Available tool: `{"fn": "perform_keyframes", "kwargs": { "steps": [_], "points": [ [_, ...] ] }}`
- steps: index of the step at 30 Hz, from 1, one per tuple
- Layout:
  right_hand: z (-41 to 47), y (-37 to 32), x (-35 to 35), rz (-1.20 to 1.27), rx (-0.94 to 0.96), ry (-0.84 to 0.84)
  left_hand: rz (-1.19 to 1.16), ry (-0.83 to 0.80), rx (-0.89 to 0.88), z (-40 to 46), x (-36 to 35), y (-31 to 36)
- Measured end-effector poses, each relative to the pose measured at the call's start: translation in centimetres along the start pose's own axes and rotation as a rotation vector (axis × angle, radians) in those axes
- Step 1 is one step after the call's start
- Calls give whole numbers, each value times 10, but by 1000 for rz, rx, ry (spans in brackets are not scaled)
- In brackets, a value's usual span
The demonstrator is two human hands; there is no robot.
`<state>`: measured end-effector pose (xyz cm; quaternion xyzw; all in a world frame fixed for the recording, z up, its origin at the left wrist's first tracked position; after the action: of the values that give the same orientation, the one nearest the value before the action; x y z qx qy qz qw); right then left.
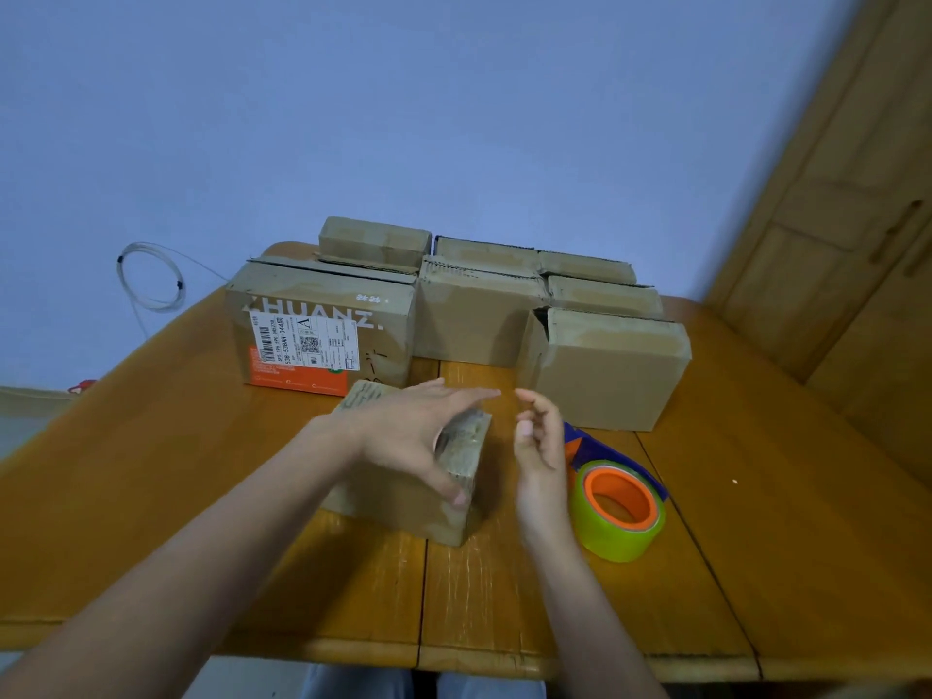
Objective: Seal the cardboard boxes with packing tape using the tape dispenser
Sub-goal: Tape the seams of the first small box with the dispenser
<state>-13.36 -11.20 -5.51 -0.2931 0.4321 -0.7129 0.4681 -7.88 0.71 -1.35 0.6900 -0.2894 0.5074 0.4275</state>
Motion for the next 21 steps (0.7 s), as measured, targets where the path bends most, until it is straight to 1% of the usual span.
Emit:
{"fn": "perform_keyframes", "kwargs": {
  "steps": [2, 4, 6, 8, 10, 12, 14, 15, 17, 19, 21],
  "points": [
    [12, -13, 13, -34, 44, 30, 147, -37, -33, -4, 1, 4],
    [20, -22, 20, -77, 53, 4, 255, -41, -56, -10, 6, 5],
    [24, -25, 24, -113, 51, -33, 217, 9, -46, -19, 14, 4],
    [25, -30, 21, -144, 75, -83, 157, 94, 41, -31, 22, 1],
    [25, -37, 11, -227, 156, -187, 138, 225, 176, -44, 23, -4],
    [23, -39, -7, -386, 222, -333, 127, 368, 293, -55, 16, -5],
    [17, -34, -24, -526, 222, -489, 93, 420, 347, -59, 2, -5],
    [14, -30, -29, -560, 198, -544, 77, 413, 357, -59, -6, -6],
    [9, -28, -29, -560, 122, -568, 36, 375, 346, -57, -15, -7],
    [5, -34, -23, -596, 127, -524, -40, 305, 288, -54, -18, -7],
    [-3, -44, -18, -689, 190, -473, -141, 220, 204, -51, -19, -6]
  ]
}}
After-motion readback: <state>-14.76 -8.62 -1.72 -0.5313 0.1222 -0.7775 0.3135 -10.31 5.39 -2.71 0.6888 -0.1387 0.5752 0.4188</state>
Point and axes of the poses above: each hand's wrist, its own z-axis towards the middle knuckle, its own x-axis out of the back of the hand, y = z × x, the point moved 7 cm from there along z, towards the middle knuckle, and after that the axes turned 4 degrees about -y, right-handed, at the moved point
